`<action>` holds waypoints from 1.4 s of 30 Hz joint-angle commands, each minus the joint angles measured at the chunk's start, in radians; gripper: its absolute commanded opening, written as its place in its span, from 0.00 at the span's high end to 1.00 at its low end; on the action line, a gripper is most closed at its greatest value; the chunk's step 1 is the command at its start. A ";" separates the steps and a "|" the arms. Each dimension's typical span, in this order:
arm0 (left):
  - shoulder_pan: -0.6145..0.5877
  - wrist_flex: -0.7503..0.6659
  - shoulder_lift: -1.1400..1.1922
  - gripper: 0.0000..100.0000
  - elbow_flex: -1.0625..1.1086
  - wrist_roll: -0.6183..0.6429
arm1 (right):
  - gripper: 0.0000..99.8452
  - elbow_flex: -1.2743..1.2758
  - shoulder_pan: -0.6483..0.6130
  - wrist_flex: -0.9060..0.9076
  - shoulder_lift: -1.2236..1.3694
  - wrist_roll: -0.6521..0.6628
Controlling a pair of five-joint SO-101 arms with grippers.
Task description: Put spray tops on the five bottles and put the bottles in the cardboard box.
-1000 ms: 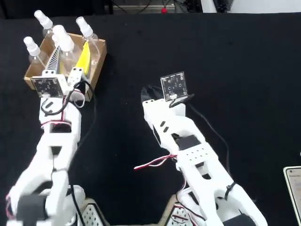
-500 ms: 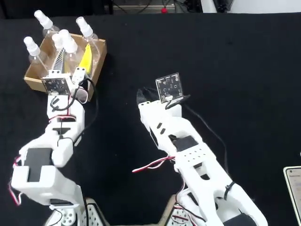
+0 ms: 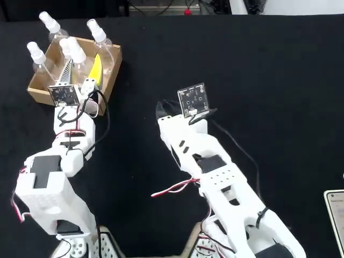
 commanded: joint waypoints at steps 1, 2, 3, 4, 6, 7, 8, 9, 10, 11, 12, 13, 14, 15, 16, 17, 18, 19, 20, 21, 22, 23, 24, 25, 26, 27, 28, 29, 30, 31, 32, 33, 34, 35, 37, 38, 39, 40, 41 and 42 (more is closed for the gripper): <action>-0.002 -0.028 0.017 0.87 -0.058 0.006 | 0.96 -0.050 -0.014 -0.028 0.004 0.008; 0.001 -0.028 0.025 0.87 -0.058 0.006 | 0.96 -0.050 -0.014 -0.028 0.004 0.008; 0.007 -0.028 0.031 0.87 -0.058 0.006 | 0.96 -0.050 -0.014 -0.028 0.004 0.008; 0.012 -0.028 0.038 0.87 -0.058 0.006 | 0.96 -0.050 -0.014 -0.028 0.004 0.008; 0.021 -0.028 0.055 0.87 -0.058 0.006 | 0.96 -0.050 -0.014 -0.028 0.004 0.008; 0.027 -0.028 0.061 0.87 -0.061 0.006 | 0.96 -0.050 -0.014 -0.028 0.004 0.008; 0.030 -0.028 0.069 0.87 -0.068 0.006 | 0.96 -0.050 -0.014 -0.028 0.004 0.008; 0.031 -0.028 0.075 0.87 -0.074 0.006 | 0.96 -0.050 -0.014 -0.028 0.004 0.008; 0.033 -0.028 0.083 0.87 -0.079 0.006 | 0.96 -0.050 -0.014 -0.028 0.004 0.008; 0.033 -0.028 0.092 0.87 -0.085 0.006 | 0.96 -0.050 -0.014 -0.028 0.004 0.008; 0.033 -0.028 0.101 0.87 -0.090 0.005 | 0.96 -0.050 -0.014 -0.028 0.004 0.008; 0.033 -0.028 0.109 0.87 -0.094 0.003 | 0.96 -0.050 -0.014 -0.028 0.004 0.008; 0.033 -0.028 0.117 0.87 -0.097 0.003 | 0.96 -0.050 -0.014 -0.028 0.004 0.008; 0.033 -0.028 0.126 0.87 -0.101 0.002 | 0.96 -0.050 -0.014 -0.028 0.004 0.008; 0.033 -0.028 0.133 0.87 -0.101 0.002 | 0.96 -0.050 -0.014 -0.028 0.004 0.008; 0.033 -0.028 0.140 0.87 -0.101 0.002 | 0.96 -0.050 -0.014 -0.028 0.004 0.008; 0.033 -0.028 0.147 0.87 -0.101 0.000 | 0.96 -0.050 -0.014 -0.028 0.004 0.008; 0.033 -0.028 0.152 0.87 -0.101 0.000 | 0.96 -0.050 -0.014 -0.028 0.004 0.008; 0.033 -0.028 0.158 0.87 -0.101 0.000 | 0.96 -0.050 -0.014 -0.028 0.004 0.008; 0.033 -0.029 0.161 0.87 -0.101 0.000 | 0.96 -0.050 -0.014 -0.028 0.004 0.008; 0.033 -0.029 0.161 0.87 -0.101 0.002 | 0.96 -0.050 -0.014 -0.028 0.004 0.008; 0.033 -0.029 0.161 0.87 -0.101 0.003 | 0.96 -0.050 -0.014 -0.028 0.004 0.008; 0.033 -0.029 0.161 0.87 -0.101 0.003 | 0.96 -0.050 -0.014 -0.028 0.004 0.008; 0.033 -0.029 0.161 0.87 -0.101 0.002 | 0.96 -0.050 -0.014 -0.028 0.004 0.008; 0.031 -0.029 0.163 0.87 -0.101 0.003 | 0.96 -0.050 -0.014 -0.028 0.004 0.008; 0.031 -0.029 0.164 0.87 -0.101 0.003 | 0.96 -0.050 -0.014 -0.028 0.004 0.008; 0.030 -0.029 0.164 0.87 -0.101 0.003 | 0.96 -0.050 -0.014 -0.028 0.004 0.008; 0.028 -0.029 0.166 0.87 -0.101 0.003 | 0.96 -0.050 -0.014 -0.028 0.004 0.008; 0.028 -0.029 0.166 0.87 -0.101 0.005 | 0.96 -0.050 -0.014 -0.028 0.004 0.008; 0.028 -0.028 0.166 0.87 -0.101 0.005 | 0.96 -0.050 -0.014 -0.028 0.004 0.008; 0.028 -0.026 0.166 0.87 -0.097 0.005 | 0.96 -0.050 -0.014 -0.028 0.004 0.008; 0.028 -0.026 0.166 0.87 -0.096 0.005 | 0.96 -0.050 -0.014 -0.028 0.004 0.008; 0.028 -0.025 0.166 0.87 -0.096 0.005 | 0.96 -0.050 -0.014 -0.028 0.004 0.008; 0.028 -0.025 0.166 0.87 -0.096 0.006 | 0.96 -0.050 -0.014 -0.028 0.004 0.008; 0.030 -0.023 0.166 0.87 -0.097 0.006 | 0.96 -0.050 -0.014 -0.028 0.004 0.008; 0.030 -0.023 0.166 0.87 -0.097 0.006 | 0.96 -0.050 -0.014 -0.028 0.004 0.008; 0.031 -0.023 0.166 0.87 -0.097 0.006 | 0.96 -0.050 -0.014 -0.028 0.004 0.008; 0.031 -0.023 0.166 0.87 -0.097 0.006 | 0.96 -0.050 -0.014 -0.028 0.004 0.008; 0.031 -0.023 0.166 0.87 -0.097 0.006 | 0.96 -0.050 -0.014 -0.028 0.004 0.008; 0.031 -0.023 0.166 0.87 -0.096 0.006 | 0.96 -0.050 -0.014 -0.028 0.004 0.008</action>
